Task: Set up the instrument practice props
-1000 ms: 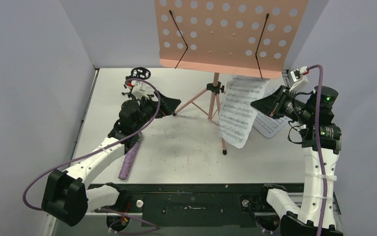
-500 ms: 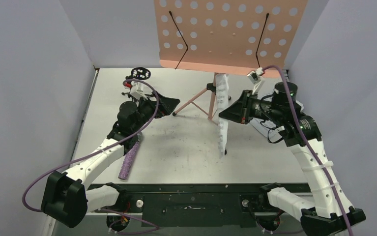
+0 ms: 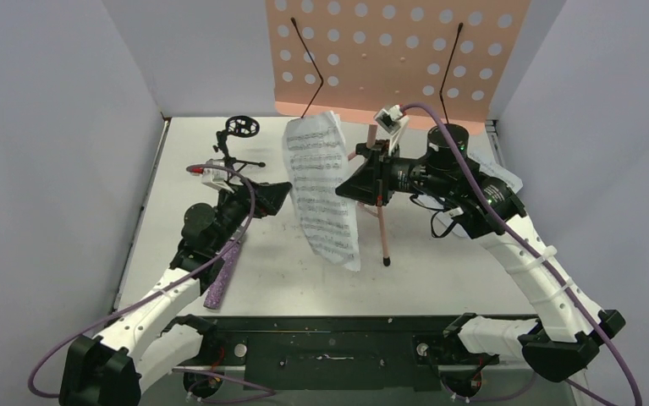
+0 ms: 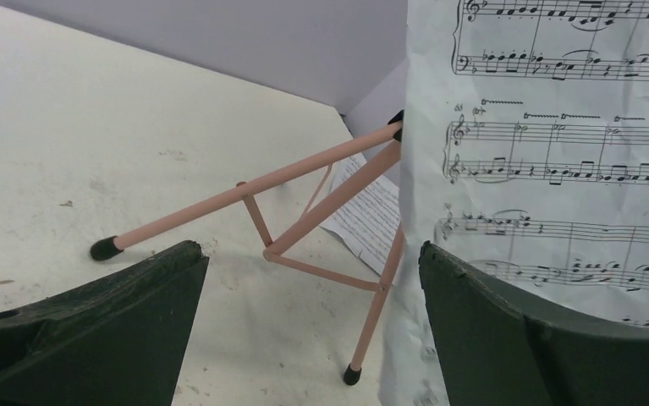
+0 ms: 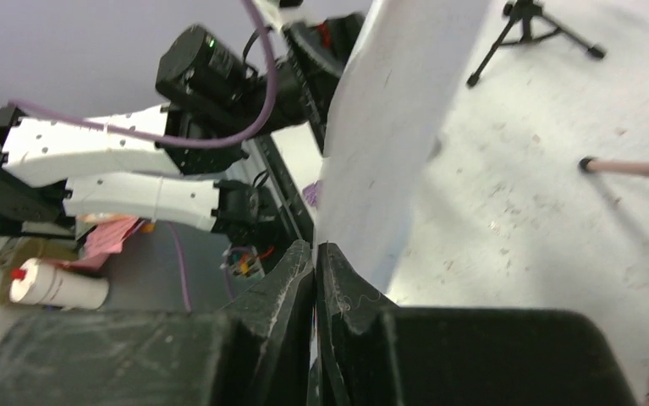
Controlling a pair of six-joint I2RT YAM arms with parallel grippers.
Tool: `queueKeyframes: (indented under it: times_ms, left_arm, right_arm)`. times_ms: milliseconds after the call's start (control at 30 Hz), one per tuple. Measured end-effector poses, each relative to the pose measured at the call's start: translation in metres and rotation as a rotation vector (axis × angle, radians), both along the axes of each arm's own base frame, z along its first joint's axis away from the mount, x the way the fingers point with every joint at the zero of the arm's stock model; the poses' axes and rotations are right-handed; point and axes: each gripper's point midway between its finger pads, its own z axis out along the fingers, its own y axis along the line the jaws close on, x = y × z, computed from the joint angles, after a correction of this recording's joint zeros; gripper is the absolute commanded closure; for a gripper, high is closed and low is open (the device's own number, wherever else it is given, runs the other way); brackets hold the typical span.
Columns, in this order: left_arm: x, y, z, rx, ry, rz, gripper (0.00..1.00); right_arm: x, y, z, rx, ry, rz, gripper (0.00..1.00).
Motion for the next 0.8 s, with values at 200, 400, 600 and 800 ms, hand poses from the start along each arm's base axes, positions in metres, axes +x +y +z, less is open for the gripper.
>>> queueKeyframes:
  times_ms: [200, 400, 600, 800]
  left_arm:
    - [-0.012, 0.023, 0.016, 0.065, -0.139, 0.072, 0.04]
    - [-0.017, 0.032, 0.030, 0.164, -0.259, 0.094, 0.04]
    - [-0.020, 0.023, 0.026, 0.263, -0.316, 0.018, 0.04]
    - [-0.029, 0.007, 0.032, 0.324, -0.400, -0.118, 0.04]
  right_arm:
    - [0.008, -0.006, 0.034, 0.101, -0.190, -0.061, 0.95]
    - [-0.002, -0.007, 0.045, 0.136, -0.326, 0.006, 0.95]
    - [-0.005, -0.006, 0.038, 0.098, -0.447, 0.077, 0.95]
    - [-0.011, -0.009, 0.033, 0.052, -0.606, 0.164, 0.95]
